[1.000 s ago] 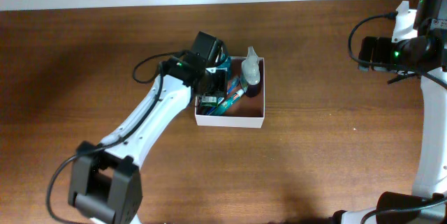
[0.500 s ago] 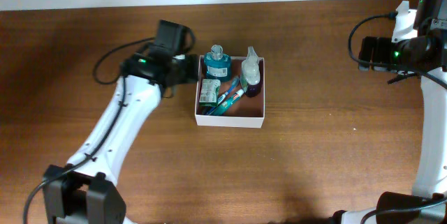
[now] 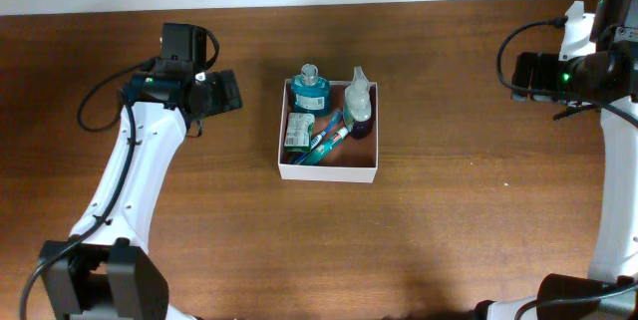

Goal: Pack container

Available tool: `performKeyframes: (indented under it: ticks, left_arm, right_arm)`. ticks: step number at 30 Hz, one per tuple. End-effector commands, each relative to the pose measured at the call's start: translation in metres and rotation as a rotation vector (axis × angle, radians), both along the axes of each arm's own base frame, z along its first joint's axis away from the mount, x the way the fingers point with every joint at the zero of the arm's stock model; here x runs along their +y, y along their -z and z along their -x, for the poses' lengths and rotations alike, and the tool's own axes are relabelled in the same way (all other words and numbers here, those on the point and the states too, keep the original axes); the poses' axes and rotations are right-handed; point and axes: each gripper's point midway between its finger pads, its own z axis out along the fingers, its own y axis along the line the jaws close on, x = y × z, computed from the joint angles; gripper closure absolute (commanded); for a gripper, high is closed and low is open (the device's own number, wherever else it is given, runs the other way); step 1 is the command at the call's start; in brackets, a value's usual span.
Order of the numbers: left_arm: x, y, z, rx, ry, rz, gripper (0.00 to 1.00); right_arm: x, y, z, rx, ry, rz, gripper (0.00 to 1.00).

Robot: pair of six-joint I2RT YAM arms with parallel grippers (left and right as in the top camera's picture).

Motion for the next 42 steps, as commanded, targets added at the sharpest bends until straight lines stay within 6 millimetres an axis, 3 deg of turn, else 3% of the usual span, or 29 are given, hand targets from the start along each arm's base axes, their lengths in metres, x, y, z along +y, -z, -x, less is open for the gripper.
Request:
performKeyframes:
  ticks: [1,27,30,34,42]
  left_arm:
    - [0.003,-0.012,-0.001,-0.029,-0.002,-0.010,0.01]
    - [0.003,-0.012,-0.001,-0.030,-0.002,-0.010,0.01]
    - [0.003,-0.012,-0.001,-0.030,-0.002,-0.010,0.01]
    - [0.003,-0.012,-0.001,-0.029,-0.002,-0.010,0.01]
    - [0.003,-0.012,-0.001,-0.029,-0.002,-0.010,0.01]
  right_arm:
    - [0.000,-0.002,-0.001,-0.007,0.006,-0.008,0.01]
    - [0.001,-0.007,0.001,-0.021,0.006,-0.004,0.01]
    - [0.003,-0.023,0.009,-0.065,0.005,0.007,0.01]
    - [0.008,-0.059,0.030,-0.168,0.005,0.032,0.01]
    - [0.047,-0.156,0.071,-0.574,-0.116,0.016,0.01]
